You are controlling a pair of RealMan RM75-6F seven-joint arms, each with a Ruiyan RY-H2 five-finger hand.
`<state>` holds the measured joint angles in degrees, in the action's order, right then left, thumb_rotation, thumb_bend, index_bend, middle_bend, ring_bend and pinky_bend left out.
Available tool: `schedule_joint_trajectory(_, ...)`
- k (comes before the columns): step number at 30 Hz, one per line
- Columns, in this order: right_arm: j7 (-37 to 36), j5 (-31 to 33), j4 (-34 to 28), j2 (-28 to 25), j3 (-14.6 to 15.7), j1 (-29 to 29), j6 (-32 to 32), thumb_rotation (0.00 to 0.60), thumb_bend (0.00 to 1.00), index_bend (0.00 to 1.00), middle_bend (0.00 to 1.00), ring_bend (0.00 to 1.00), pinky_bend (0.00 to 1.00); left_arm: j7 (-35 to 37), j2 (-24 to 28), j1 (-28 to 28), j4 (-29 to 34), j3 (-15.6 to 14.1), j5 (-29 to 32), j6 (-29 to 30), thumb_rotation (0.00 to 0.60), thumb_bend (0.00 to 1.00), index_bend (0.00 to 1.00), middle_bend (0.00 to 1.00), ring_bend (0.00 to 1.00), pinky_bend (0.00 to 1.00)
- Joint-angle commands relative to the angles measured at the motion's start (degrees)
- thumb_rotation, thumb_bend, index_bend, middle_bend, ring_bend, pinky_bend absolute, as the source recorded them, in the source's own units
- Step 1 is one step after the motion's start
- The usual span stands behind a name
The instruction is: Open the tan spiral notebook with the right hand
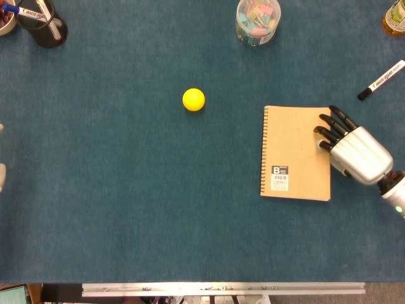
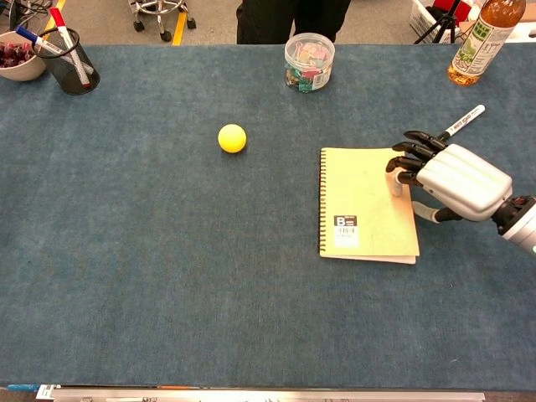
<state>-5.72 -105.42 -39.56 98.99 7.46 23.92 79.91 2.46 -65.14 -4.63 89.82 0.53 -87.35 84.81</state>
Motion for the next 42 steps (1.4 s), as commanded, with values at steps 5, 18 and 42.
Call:
schedule_joint_trajectory(5, -1.6, 0.2, 1.7, 1.0, 0.3, 0.1, 1.0, 0.600, 0.36, 0.52, 0.34, 0.18, 0.10, 0.5, 0.5, 0.0, 0.3, 0.0, -0.1, 0.1, 0.600, 0.40, 0.20, 0.13, 0.14, 0.20)
schedule_joint_trajectory(18, -1.5, 1.1, 1.3, 1.0, -0.2, -0.1, 3.8, 0.600, 0.44, 0.66, 0.42, 0.22, 0.10, 0.5, 0.5, -0.1, 0.5, 0.2, -0.5, 0.2, 0.600, 0.40, 0.20, 0.13, 0.14, 0.20)
schedule_joint_trajectory(42, 5.8, -0.5, -16.0, -9.4, -3.4, 5.9, 3.7, 0.600, 0.48, 0.69, 0.44, 0.23, 0.10, 0.2, 0.6, 0.0, 1.1, 0.1, -0.7, 0.6, 0.600, 0.40, 0.20, 0.13, 0.14, 0.20)
